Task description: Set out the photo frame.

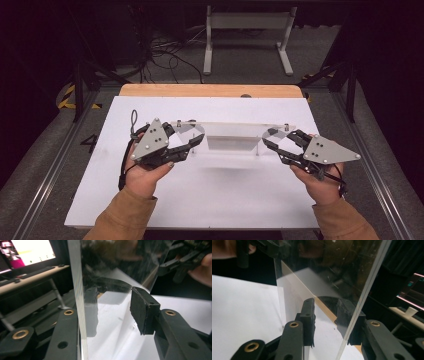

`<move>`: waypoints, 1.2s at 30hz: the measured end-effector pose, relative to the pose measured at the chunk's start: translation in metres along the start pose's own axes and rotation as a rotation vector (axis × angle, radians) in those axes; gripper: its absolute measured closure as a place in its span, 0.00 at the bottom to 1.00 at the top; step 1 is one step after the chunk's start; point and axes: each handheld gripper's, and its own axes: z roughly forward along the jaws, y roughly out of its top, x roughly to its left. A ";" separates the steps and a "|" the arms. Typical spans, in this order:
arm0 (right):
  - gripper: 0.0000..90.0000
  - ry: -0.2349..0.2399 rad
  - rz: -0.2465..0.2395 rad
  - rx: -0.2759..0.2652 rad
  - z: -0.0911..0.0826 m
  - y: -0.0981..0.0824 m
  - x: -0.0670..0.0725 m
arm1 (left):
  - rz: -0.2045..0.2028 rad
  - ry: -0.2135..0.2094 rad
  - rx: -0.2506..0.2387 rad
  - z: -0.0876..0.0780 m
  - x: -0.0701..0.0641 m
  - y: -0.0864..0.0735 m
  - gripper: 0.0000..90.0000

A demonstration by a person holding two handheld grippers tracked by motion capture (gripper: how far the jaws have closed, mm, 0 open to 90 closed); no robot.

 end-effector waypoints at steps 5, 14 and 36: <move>0.74 0.059 0.110 0.006 -0.003 0.018 0.003 | -0.076 -0.024 -0.010 -0.012 0.004 0.013 0.62; 0.68 0.059 0.241 -0.020 0.017 0.007 -0.016 | -0.141 0.001 -0.055 0.003 0.025 0.009 0.62; 0.33 -0.011 0.323 0.078 0.023 -0.029 -0.038 | -0.274 0.034 0.003 0.024 0.059 -0.037 0.26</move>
